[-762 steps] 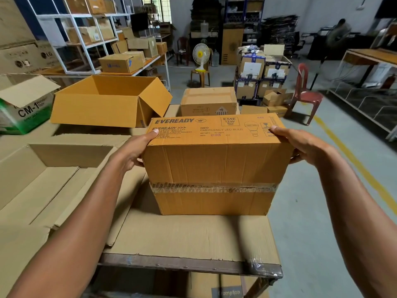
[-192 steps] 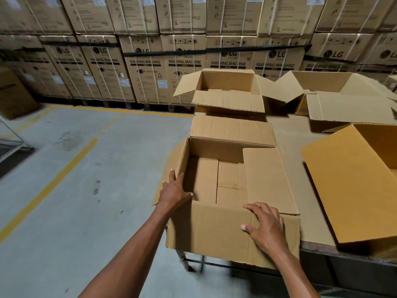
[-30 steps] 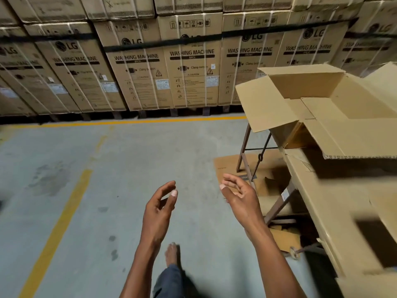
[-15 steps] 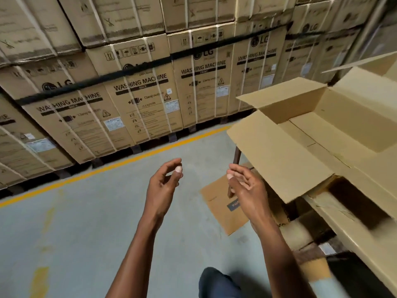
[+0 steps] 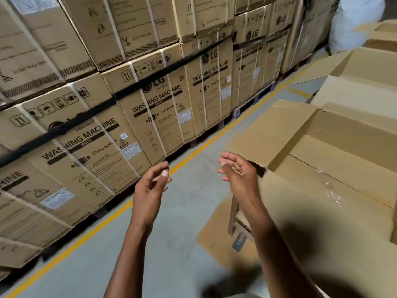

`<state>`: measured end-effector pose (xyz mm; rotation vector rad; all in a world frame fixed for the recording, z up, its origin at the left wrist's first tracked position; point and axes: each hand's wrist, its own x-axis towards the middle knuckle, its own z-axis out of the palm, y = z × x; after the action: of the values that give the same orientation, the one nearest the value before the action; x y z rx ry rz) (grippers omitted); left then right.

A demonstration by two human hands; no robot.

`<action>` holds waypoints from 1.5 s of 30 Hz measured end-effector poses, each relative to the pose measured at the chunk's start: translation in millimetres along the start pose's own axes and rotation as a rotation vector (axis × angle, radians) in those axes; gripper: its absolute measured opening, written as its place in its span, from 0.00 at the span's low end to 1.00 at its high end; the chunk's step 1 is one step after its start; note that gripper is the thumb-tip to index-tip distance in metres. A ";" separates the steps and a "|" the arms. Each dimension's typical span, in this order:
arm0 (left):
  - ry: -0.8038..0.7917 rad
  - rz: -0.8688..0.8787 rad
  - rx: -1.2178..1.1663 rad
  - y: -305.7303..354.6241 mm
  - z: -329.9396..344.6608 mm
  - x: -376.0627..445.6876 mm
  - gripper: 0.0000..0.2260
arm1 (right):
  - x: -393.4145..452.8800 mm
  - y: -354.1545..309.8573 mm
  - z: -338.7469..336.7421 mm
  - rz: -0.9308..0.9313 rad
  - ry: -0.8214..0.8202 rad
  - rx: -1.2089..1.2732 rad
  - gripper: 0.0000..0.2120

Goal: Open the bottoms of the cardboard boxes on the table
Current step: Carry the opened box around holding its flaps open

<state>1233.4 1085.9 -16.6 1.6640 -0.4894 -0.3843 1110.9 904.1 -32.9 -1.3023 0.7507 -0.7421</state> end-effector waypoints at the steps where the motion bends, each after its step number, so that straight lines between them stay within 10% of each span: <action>1: -0.010 -0.002 -0.017 0.7 -0.3 22.8 0.11 | 16.4 -1.6 9.4 0.000 0.021 0.000 0.09; 22: -0.784 0.110 -0.068 20.2 118.1 518.7 0.10 | 353.6 -12.5 120.5 -0.109 0.716 -0.011 0.08; 45: -1.230 -0.083 -0.052 28.1 501.2 811.0 0.19 | 726.6 -44.6 -47.0 -0.024 1.168 0.075 0.09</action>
<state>1664.2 235.4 -42.2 1.2358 -1.2782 -1.4801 1477.8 273.6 -41.3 -0.7118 1.5957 -1.5549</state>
